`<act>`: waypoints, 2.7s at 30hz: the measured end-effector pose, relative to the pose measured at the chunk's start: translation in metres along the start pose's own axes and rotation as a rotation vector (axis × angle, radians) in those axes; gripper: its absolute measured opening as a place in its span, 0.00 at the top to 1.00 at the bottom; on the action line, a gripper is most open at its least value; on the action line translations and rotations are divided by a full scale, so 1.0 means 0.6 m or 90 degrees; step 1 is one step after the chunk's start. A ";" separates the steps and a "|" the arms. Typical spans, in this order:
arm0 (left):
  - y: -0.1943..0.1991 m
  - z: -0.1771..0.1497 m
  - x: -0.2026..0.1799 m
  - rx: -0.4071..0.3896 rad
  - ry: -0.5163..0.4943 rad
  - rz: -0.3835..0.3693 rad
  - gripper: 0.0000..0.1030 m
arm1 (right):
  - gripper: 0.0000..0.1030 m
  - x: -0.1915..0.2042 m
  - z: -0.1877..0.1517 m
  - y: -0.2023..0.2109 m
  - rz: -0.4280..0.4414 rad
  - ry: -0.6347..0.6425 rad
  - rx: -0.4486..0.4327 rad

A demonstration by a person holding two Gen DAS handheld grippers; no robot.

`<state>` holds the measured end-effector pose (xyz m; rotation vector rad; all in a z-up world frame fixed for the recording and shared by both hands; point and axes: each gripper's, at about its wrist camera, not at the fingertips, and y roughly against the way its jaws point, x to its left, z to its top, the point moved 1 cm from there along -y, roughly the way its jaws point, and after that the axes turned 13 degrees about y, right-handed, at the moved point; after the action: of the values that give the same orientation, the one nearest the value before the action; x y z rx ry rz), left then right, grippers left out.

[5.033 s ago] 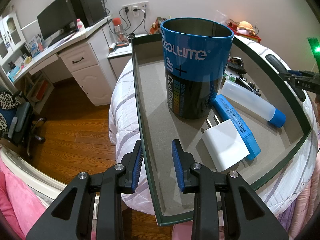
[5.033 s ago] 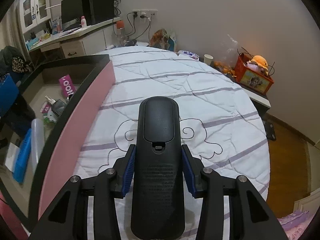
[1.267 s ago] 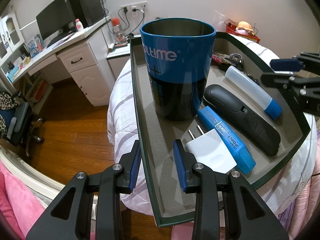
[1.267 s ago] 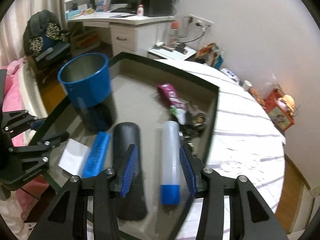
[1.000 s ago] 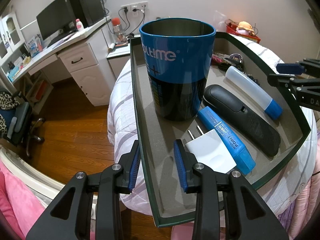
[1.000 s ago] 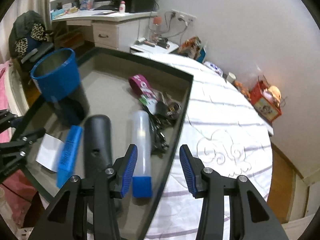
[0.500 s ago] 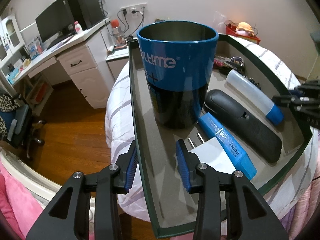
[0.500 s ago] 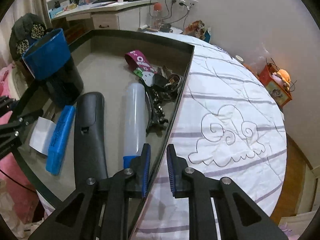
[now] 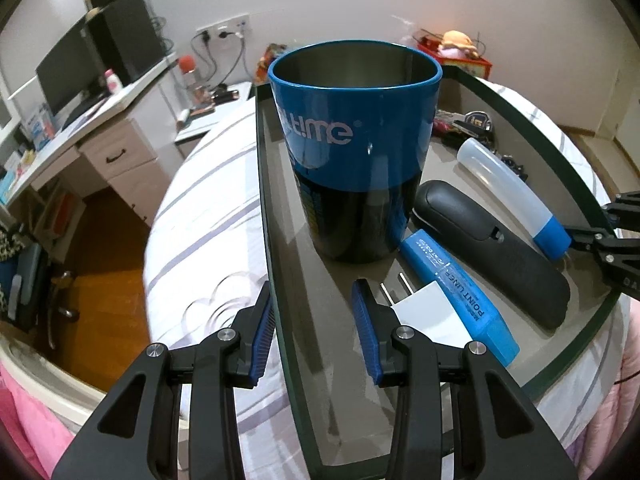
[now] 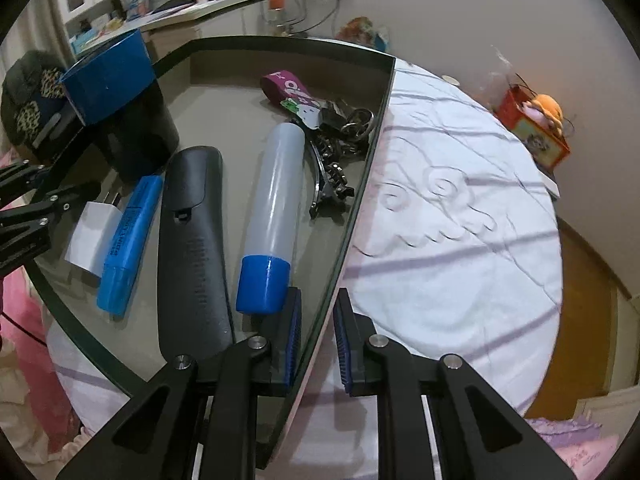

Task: Organize rigid objects
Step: 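Open the right tool to release the remote and withdraw, then release the tray rim with the left tool and pull both tools back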

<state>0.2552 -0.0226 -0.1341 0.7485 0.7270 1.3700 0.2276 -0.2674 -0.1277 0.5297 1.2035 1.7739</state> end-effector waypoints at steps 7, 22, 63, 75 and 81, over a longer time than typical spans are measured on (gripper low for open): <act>-0.020 0.028 -0.040 0.005 -0.019 -0.007 0.64 | 0.84 -0.042 -0.003 -0.006 -0.006 -0.031 -0.002; 0.021 0.010 -0.003 -0.018 0.022 -0.055 0.34 | 0.62 -0.033 -0.031 0.034 0.012 -0.089 -0.068; 0.049 -0.080 -0.022 -0.022 0.043 -0.051 0.03 | 0.16 0.041 -0.085 0.052 0.076 -0.080 -0.128; 0.082 -0.082 -0.030 -0.061 0.027 -0.045 0.03 | 0.15 0.046 -0.080 0.066 0.043 -0.095 -0.130; 0.115 -0.079 -0.030 -0.093 0.022 -0.054 0.01 | 0.03 0.052 -0.077 0.095 -0.023 -0.088 -0.139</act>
<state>0.1756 -0.0344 -0.1051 0.5734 0.6699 1.3465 0.1525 -0.2709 -0.1009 0.4898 0.9057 1.7804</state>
